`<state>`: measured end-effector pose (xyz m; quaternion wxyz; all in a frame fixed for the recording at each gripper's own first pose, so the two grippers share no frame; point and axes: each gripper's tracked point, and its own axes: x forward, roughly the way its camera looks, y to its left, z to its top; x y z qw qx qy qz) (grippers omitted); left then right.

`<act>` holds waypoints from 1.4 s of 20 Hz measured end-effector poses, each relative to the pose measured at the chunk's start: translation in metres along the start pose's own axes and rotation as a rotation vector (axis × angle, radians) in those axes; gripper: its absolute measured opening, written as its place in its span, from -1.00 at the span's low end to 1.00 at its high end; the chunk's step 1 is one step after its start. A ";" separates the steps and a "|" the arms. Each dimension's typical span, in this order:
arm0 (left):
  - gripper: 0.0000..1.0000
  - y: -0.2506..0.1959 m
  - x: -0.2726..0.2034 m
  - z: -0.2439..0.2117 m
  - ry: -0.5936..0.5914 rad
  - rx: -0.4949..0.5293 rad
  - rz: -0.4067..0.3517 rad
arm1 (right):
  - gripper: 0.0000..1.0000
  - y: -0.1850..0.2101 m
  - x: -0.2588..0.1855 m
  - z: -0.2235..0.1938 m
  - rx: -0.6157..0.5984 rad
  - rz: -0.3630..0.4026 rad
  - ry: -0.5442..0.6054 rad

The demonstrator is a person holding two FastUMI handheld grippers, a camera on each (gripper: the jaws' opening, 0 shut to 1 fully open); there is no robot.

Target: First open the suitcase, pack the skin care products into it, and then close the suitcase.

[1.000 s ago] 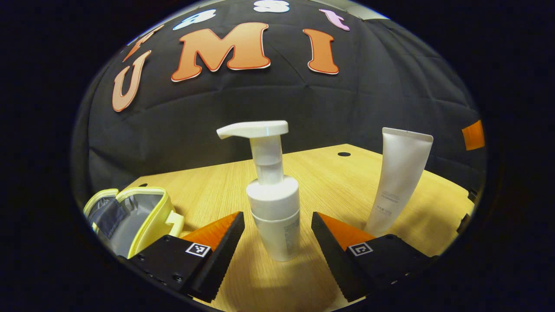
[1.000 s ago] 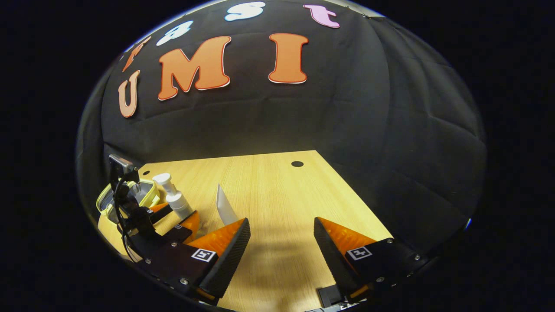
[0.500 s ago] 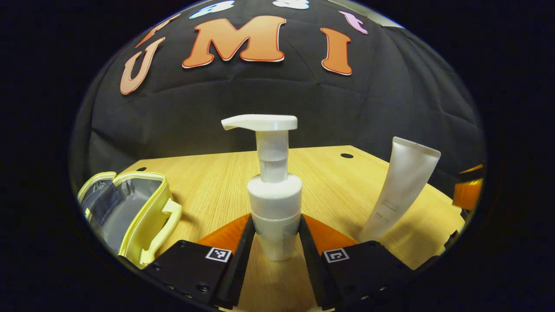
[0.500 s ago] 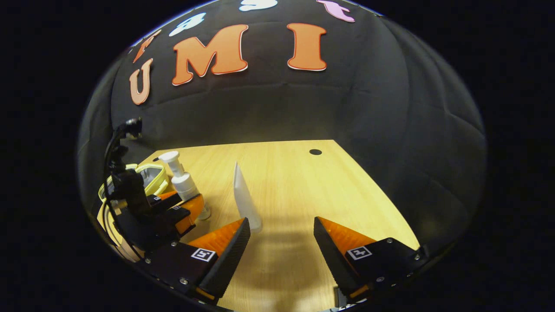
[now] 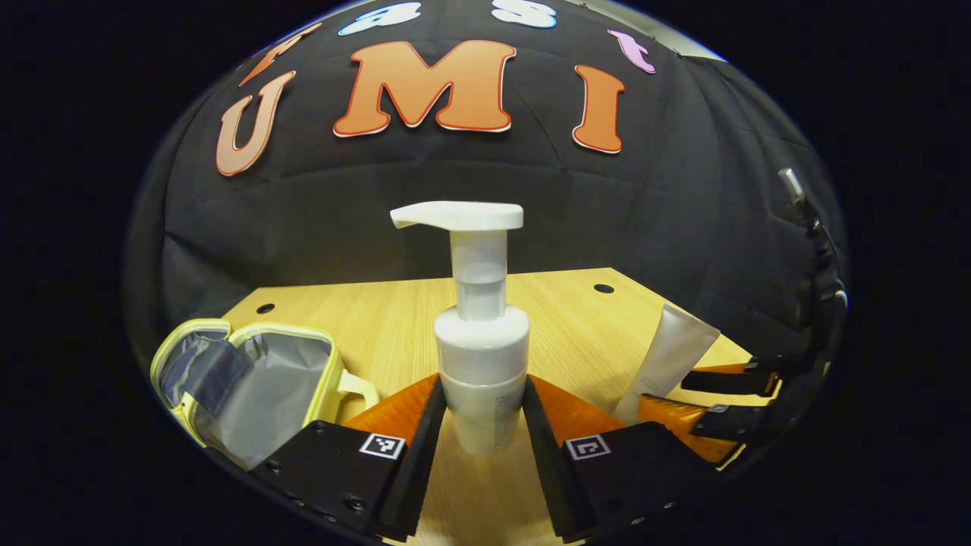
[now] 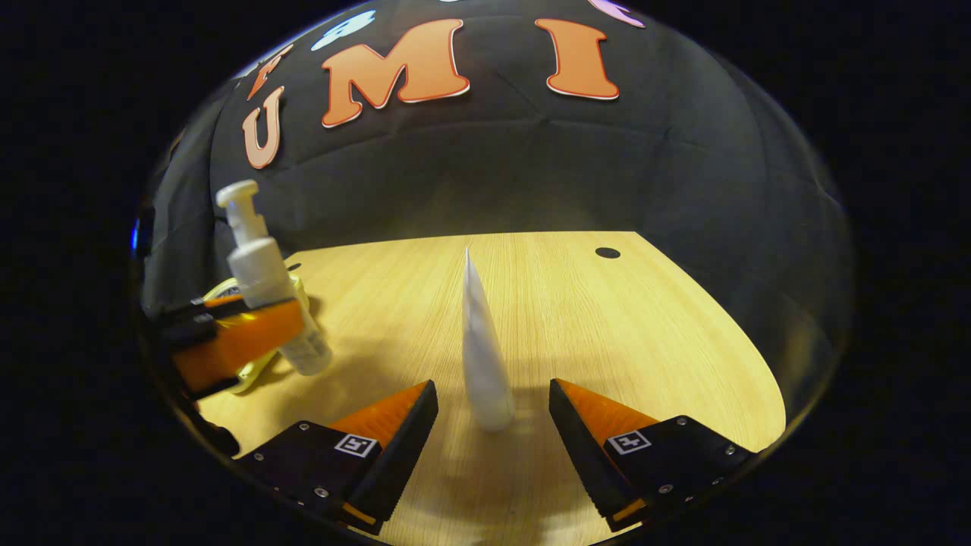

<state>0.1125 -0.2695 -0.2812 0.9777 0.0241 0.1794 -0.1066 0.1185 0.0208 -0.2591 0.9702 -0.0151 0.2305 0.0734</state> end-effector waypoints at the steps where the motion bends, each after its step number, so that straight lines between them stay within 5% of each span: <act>1: 0.24 0.003 -0.004 0.003 0.001 -0.006 0.001 | 0.89 0.001 0.005 -0.001 0.002 -0.001 0.001; 4: 0.24 0.015 -0.013 0.007 0.011 -0.024 0.015 | 0.81 0.005 0.012 -0.003 0.016 0.012 0.013; 6: 0.24 0.021 -0.018 0.007 0.017 -0.033 0.026 | 0.49 0.002 0.014 -0.001 0.022 0.003 0.008; 7: 0.24 0.025 -0.020 0.007 0.022 -0.038 0.029 | 0.11 0.000 0.016 -0.002 0.023 -0.003 0.006; 8: 0.25 0.027 -0.022 0.005 0.029 -0.043 0.030 | -0.06 0.001 0.015 -0.001 0.024 0.003 0.006; 12: 0.25 0.039 -0.031 0.003 0.052 -0.074 0.031 | -0.31 -0.002 0.012 -0.002 0.023 0.005 0.036; 20: 0.25 0.119 -0.072 0.015 0.132 -0.078 0.022 | -0.31 0.039 -0.038 0.041 0.110 -0.017 0.070; 24: 0.24 0.188 -0.083 0.012 0.229 -0.065 -0.015 | -0.30 0.106 -0.066 0.061 0.143 0.003 0.071; 28: 0.25 0.250 -0.071 0.002 0.379 0.063 -0.059 | -0.31 0.168 -0.078 0.069 0.238 0.043 0.088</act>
